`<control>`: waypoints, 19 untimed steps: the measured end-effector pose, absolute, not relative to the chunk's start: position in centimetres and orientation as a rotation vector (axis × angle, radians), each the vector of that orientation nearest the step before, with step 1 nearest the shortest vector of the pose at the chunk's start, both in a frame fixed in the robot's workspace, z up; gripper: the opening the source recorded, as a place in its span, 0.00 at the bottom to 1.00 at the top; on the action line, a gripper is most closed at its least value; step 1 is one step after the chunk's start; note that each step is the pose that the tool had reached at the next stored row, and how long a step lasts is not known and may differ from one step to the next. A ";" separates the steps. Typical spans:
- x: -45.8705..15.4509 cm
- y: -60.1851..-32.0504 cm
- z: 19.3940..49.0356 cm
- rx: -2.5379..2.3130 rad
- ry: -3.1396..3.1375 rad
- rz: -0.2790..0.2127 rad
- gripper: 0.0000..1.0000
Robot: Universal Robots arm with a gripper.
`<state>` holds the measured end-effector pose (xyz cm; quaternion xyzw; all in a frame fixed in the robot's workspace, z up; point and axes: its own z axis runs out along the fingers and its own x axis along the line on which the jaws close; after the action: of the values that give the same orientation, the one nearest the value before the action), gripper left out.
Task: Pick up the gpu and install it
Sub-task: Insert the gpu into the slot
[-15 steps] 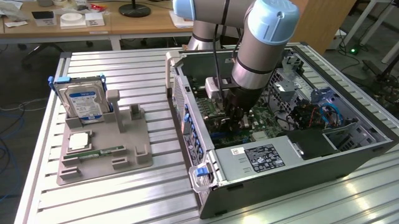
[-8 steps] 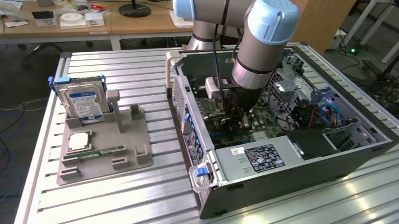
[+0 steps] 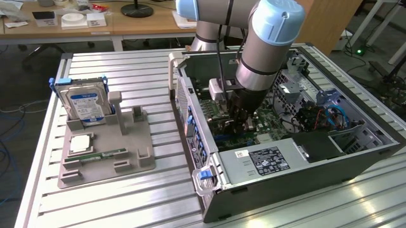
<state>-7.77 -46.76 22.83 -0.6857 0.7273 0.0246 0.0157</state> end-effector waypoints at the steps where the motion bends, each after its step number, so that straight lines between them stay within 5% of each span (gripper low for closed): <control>1: -7.8 -46.8 22.8 -2.133 2.262 0.076 0.28; 19: -7.8 -46.7 22.5 -2.133 2.262 0.076 0.28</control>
<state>-7.77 -46.70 22.45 -0.6857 0.7273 0.0246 0.0157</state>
